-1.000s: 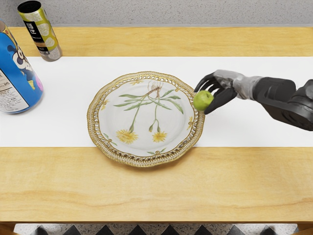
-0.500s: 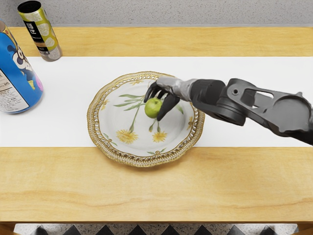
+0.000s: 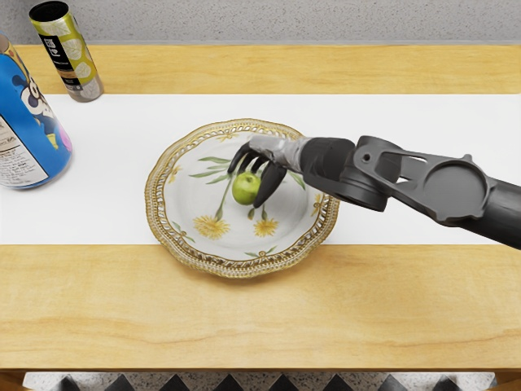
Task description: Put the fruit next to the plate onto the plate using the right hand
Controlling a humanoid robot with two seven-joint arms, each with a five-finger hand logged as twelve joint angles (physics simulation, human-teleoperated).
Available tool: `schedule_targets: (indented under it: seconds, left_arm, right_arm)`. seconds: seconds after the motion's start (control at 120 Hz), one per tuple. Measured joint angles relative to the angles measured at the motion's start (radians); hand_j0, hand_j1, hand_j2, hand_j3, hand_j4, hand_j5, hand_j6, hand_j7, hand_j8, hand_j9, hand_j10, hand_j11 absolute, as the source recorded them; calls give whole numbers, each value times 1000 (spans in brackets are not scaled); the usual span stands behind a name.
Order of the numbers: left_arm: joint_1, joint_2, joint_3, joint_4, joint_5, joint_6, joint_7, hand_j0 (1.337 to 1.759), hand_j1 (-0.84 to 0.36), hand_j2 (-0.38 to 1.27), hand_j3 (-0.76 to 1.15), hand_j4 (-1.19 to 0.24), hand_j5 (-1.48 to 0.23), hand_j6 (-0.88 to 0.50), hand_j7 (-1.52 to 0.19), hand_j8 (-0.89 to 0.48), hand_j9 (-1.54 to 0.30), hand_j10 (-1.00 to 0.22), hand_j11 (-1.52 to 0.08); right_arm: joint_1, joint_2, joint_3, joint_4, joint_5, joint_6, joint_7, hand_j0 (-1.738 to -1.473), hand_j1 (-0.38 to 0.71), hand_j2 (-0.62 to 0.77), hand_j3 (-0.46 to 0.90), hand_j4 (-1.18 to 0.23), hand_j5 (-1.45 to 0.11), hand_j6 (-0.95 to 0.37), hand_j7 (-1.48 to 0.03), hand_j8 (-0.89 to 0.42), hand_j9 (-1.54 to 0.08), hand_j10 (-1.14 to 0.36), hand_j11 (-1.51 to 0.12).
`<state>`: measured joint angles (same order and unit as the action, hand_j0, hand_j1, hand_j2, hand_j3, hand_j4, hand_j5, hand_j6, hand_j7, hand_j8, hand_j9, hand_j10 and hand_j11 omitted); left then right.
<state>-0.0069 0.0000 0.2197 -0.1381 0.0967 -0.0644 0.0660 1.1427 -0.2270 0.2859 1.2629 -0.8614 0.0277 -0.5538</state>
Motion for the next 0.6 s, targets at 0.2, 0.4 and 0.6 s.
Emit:
schedule_targets:
  seconds: [0.2, 0.4, 0.6]
  left_arm:
    - [0, 0, 0, 0, 0, 0, 0, 1658, 55, 49, 0, -245, -318, -245, -318, -245, -318, -245, -318]
    - [-1, 0, 0, 0, 0, 0, 0, 1658, 55, 49, 0, -245, -318, -245, -318, -245, -318, -245, -318]
    - [-1, 0, 0, 0, 0, 0, 0, 1658, 55, 49, 0, -245, -318, -245, -318, -245, -318, -245, -318]
  right_arm:
    - [1, -11, 7, 4, 10, 1, 0, -1658, 12, 11, 0, -313, -411, -294, -408, -295, -410, -314, -410]
    - [1, -107, 69, 88, 153, 40, 1, -1658, -147, -7, 0, -174, -227, -167, -226, -167, -226, -174, -226]
    - [-23, -255, 184, 164, 399, 253, 17, -1658, -240, -8, 0, -94, -121, -92, -121, -91, -121, -94, -121]
